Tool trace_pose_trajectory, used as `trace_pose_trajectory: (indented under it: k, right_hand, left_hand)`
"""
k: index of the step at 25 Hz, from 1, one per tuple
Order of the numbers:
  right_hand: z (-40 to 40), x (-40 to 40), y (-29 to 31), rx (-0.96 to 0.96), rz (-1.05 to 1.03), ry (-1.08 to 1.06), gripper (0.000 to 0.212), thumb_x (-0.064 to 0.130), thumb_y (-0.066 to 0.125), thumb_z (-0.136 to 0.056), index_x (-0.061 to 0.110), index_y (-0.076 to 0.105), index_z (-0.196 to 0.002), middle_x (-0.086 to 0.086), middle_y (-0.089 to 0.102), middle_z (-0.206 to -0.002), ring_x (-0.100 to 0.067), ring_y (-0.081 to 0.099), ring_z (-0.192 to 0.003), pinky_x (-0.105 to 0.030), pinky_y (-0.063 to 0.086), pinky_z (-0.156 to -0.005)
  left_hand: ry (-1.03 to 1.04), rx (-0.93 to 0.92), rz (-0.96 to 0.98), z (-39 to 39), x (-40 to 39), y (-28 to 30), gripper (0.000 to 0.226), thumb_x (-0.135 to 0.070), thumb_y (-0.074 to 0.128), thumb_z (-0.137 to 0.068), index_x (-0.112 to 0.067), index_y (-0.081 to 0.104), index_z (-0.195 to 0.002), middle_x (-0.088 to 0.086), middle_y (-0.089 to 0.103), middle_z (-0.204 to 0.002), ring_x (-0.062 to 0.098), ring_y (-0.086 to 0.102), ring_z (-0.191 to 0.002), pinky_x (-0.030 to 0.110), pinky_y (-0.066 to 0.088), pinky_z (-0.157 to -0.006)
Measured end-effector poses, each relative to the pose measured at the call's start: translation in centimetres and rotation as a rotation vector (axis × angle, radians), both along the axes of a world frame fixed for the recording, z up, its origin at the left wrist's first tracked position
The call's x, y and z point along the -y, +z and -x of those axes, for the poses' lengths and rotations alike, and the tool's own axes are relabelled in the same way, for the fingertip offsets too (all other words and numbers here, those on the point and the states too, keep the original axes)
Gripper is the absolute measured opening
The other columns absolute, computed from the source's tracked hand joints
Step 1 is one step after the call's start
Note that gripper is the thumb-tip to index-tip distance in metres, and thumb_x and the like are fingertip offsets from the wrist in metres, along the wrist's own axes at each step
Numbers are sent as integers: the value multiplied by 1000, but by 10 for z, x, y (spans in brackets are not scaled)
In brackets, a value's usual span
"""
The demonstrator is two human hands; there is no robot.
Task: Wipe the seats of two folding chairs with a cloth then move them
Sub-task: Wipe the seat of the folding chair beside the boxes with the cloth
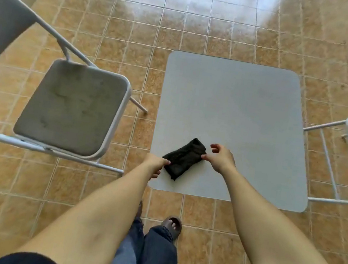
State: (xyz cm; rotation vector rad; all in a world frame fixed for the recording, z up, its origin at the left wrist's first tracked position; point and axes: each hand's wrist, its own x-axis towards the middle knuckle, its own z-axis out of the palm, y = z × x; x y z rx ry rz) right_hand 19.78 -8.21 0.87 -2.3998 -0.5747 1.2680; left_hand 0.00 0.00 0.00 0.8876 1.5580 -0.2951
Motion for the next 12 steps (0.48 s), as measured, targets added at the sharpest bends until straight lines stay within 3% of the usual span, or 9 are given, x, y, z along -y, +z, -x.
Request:
trace_pose_trajectory:
  k: [5,7,9,12]
  right_hand:
    - [-3,-23,-40,25,9,47,63,28,68,-85,15,42,-140,-7,51,-139,-25,51,-124,-33,44,-94]
    - [-1,-24,-54,42,29,79,63,30,69,-83,15,43,-139,-7,55,-134,-24,55,-119,-34,45,-93]
    - [1,-24,-64,83,27,98,61,31,71,-80,16,48,-134,-6,59,-128,-24,57,-115,-35,47,-92]
    - [-1,-29,-78,72,30,59,44,28,75,-77,16,58,-116,-3,64,-110,-22,61,-105,-35,50,-90]
  left_hand:
    - [349,25,72,-23,10,-45,41,-23,70,-81,-5,53,-114,11,60,-94,25,58,-74,32,50,-69]
    - [523,30,52,-28,11,-65,59,-18,76,-67,-3,52,-119,13,65,-107,30,65,-87,34,55,-65]
    - [612,19,3,-29,14,-104,75,-16,74,-52,-5,51,-122,17,64,-116,35,66,-94,45,59,-70]
    - [633,42,-39,-31,15,-107,66,-9,74,-59,-2,50,-120,18,62,-118,36,64,-99,51,57,-81]
